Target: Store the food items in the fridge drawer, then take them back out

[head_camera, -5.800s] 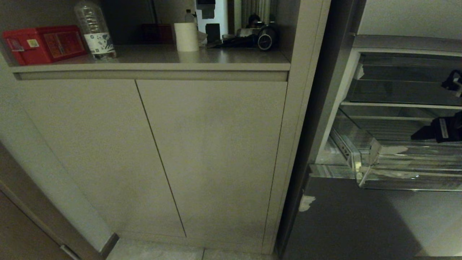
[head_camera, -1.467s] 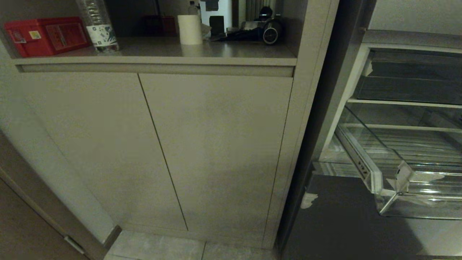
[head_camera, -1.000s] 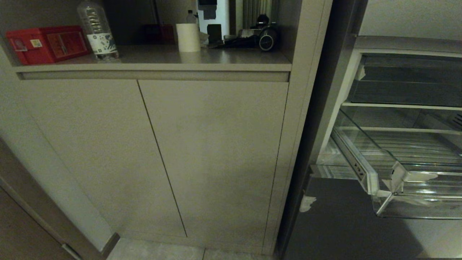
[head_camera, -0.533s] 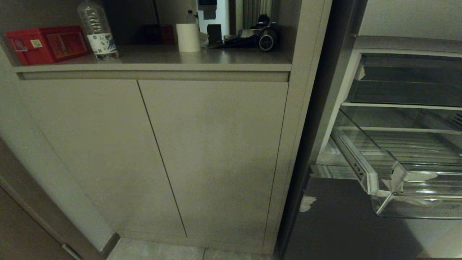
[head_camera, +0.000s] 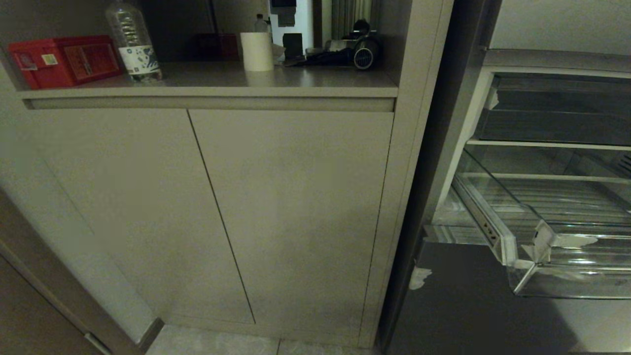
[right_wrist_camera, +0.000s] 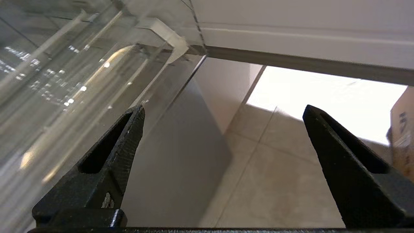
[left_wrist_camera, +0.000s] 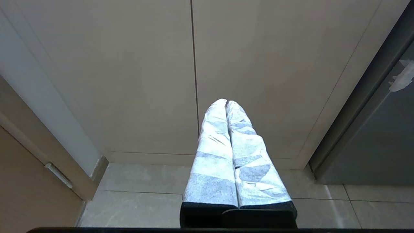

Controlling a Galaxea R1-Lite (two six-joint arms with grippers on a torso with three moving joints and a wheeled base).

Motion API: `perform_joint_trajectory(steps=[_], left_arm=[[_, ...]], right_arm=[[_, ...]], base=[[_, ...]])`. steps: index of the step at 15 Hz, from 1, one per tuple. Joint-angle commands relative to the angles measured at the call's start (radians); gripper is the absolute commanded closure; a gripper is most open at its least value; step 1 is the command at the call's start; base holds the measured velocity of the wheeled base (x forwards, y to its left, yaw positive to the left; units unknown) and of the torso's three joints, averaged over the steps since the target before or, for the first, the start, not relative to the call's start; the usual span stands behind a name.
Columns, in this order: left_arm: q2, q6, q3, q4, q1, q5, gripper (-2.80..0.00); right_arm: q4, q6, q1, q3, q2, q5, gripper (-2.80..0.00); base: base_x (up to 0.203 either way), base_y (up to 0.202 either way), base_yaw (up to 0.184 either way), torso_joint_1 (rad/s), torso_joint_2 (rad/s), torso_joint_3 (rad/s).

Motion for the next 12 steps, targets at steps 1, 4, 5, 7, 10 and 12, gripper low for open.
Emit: perform_joint_trajectory(steps=[1,4,5,7,10,12], left_arm=[[0.001,0.0,0.0,0.0,0.0,0.001,0.0],[0.001,0.0,0.0,0.0,0.0,0.001,0.0],[0.001,0.0,0.0,0.0,0.0,0.001,0.0],[0.001,0.0,0.0,0.0,0.0,0.001,0.0],[0.001,0.0,0.0,0.0,0.0,0.001,0.0],[0.001,0.0,0.0,0.0,0.0,0.001,0.0]], right_arm=[[-0.048,-0.004,-0.005,0.03,0.042,0.0,-2.8],[-0.049,-0.007,-0.017,0.038,0.047,0.0,-2.8],[-0.049,-0.007,-0.017,0.038,0.047,0.002,-2.8],[-0.048,-0.007,-0.019,0.039,0.047,0.0,-2.8],[-0.048,-0.007,-0.025,0.048,0.042,-0.001,-2.8],[-0.048,-0.007,-0.036,0.05,0.041,-0.001,-2.8]], base=[[0.0,0.0,0.0,0.0,0.0,0.0],[0.0,0.002,-0.027,0.001,0.0,0.002],[0.005,0.005,-0.138,0.003,0.0,0.007],[0.0,0.005,-0.176,0.001,0.0,0.001],[-0.001,0.01,-0.174,0.006,0.0,0.002],[0.001,0.006,-0.177,0.001,0.0,0.001]])
